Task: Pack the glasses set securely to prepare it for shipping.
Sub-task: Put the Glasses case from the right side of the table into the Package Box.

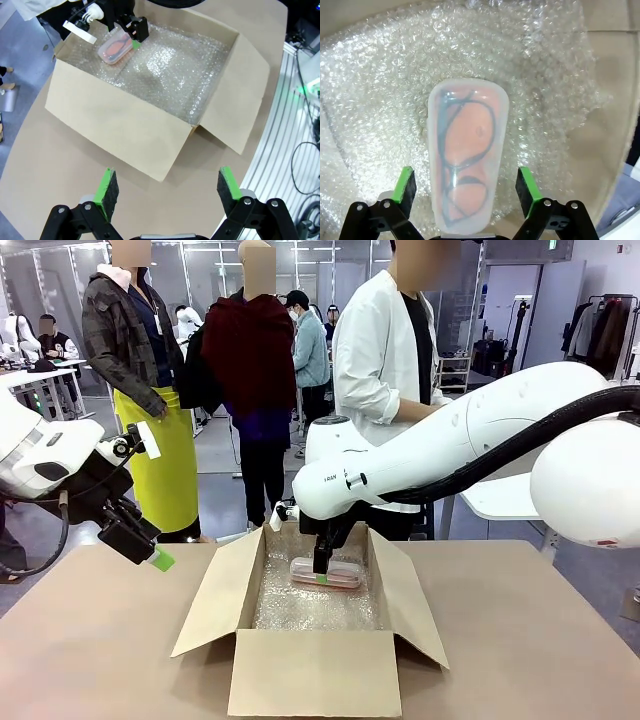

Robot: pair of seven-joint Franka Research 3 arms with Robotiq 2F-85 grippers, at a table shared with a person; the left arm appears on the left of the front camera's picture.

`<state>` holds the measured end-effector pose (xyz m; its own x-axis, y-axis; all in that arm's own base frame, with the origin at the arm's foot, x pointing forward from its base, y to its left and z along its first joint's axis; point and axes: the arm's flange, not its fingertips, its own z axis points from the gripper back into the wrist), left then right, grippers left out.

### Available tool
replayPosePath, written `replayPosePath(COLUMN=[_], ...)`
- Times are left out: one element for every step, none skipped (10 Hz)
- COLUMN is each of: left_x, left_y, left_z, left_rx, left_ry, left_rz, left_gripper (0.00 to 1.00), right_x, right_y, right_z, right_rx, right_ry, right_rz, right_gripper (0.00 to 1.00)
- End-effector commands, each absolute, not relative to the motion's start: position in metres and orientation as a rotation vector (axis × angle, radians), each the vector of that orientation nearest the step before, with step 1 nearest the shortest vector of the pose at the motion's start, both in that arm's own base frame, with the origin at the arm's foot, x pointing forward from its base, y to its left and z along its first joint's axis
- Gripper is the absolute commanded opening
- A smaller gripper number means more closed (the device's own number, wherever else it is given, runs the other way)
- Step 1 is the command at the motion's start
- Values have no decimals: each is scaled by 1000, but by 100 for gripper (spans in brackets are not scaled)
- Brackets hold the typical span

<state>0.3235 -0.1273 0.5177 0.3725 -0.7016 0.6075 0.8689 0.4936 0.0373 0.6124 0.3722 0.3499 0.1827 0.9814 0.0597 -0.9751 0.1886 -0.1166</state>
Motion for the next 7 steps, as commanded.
replayPosePath(left_x=[325, 325, 325, 325, 325, 325, 325], left_y=[-126, -126, -126, -126, -126, -126, -126], left_z=[518, 518, 518, 518, 518, 518, 518], left_rx=[-326, -326, -326, -326, -326, -326, -326], left_ry=[-626, -626, -626, -626, -626, -626, -626], left_rz=[-1037, -1037, -1037, -1037, -1037, -1037, -1037], left_gripper=[100, 100, 100, 100, 100, 100, 100], right_x=[574, 557, 546, 533, 522, 509, 497], right_y=[363, 348, 331, 310, 292, 272, 249], right_z=[416, 443, 459, 474, 485, 493, 499], right_rx=[-118, -66, -73, -63, -52, -22, 2], right_ry=[-190, -217, -223, -264, -303, -342, -369], right_rz=[1365, 1339, 1291, 1243, 1202, 1169, 1126], right_gripper=[100, 100, 100, 100, 100, 100, 100])
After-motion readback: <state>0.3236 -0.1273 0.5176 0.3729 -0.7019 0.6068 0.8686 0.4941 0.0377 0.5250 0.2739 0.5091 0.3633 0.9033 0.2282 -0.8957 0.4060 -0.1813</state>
